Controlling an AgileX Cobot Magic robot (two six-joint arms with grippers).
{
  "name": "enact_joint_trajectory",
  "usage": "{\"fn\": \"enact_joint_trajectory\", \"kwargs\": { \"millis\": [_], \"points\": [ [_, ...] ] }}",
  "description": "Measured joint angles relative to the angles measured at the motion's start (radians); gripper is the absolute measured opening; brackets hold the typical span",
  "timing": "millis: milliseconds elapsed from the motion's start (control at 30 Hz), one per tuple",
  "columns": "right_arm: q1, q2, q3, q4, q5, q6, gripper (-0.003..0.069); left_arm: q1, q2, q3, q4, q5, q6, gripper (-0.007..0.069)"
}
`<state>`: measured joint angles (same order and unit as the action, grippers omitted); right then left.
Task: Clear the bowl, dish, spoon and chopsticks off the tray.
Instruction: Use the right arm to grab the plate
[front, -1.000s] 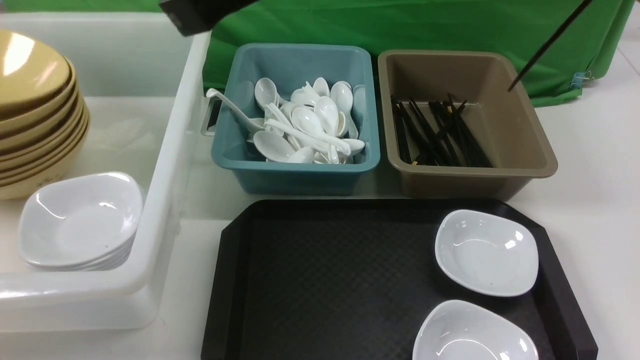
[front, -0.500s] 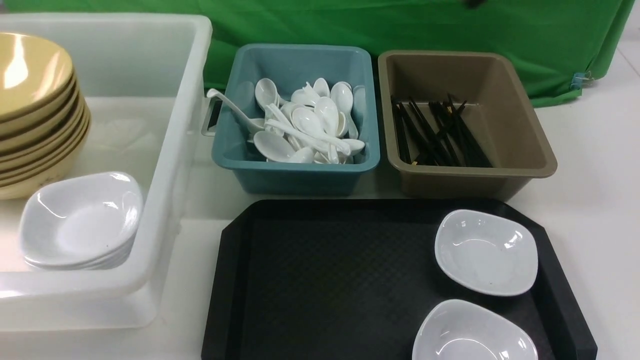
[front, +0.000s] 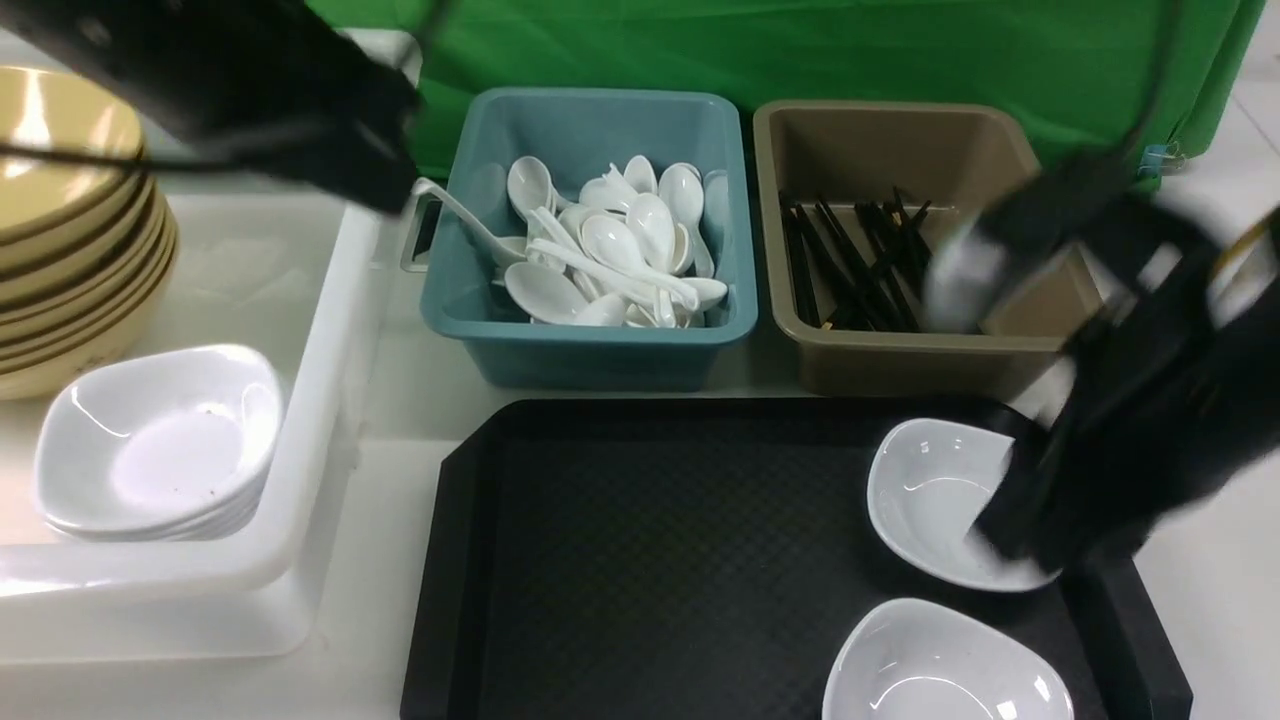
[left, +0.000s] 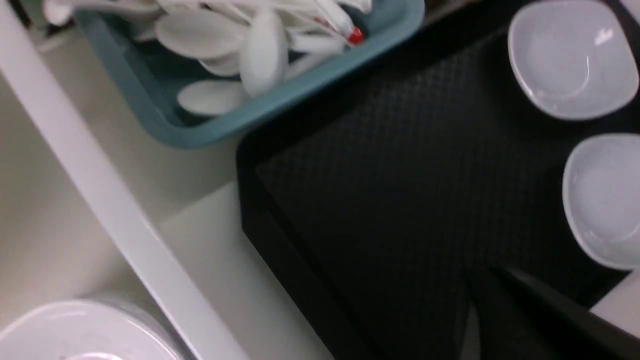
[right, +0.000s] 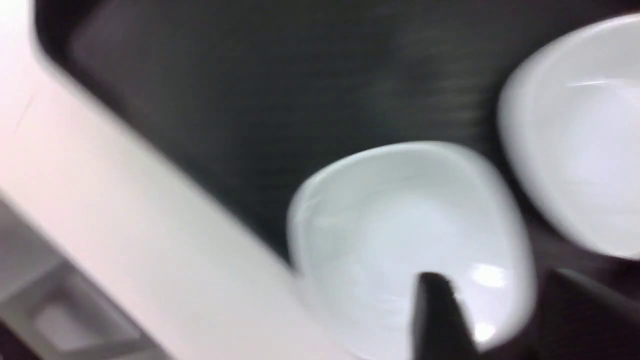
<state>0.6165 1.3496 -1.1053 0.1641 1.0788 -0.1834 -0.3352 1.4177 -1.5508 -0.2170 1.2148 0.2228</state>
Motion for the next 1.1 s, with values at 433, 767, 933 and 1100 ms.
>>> {"fn": "enact_joint_trajectory", "kwargs": {
  "millis": [433, 767, 933, 1100],
  "points": [
    [0.209, 0.250, 0.173, -0.091, -0.297, 0.228, 0.0580, -0.122, -0.151, 0.470, -0.158, -0.067, 0.313, -0.0007],
    [0.210, 0.366, 0.173, -0.113, -0.358, 0.289, 0.0351, -0.122, -0.177, 0.511, -0.292, -0.190, 0.453, -0.0006],
    [0.210, 0.343, 0.156, -0.115, -0.333, 0.281, 0.0238, -0.122, -0.180, 0.511, -0.368, -0.226, 0.549, -0.0006],
    [0.210, 0.270, 0.098, -0.110, -0.251, 0.272, 0.0118, -0.108, -0.184, 0.508, -0.359, -0.244, 0.529, -0.0006]
  ]
}}
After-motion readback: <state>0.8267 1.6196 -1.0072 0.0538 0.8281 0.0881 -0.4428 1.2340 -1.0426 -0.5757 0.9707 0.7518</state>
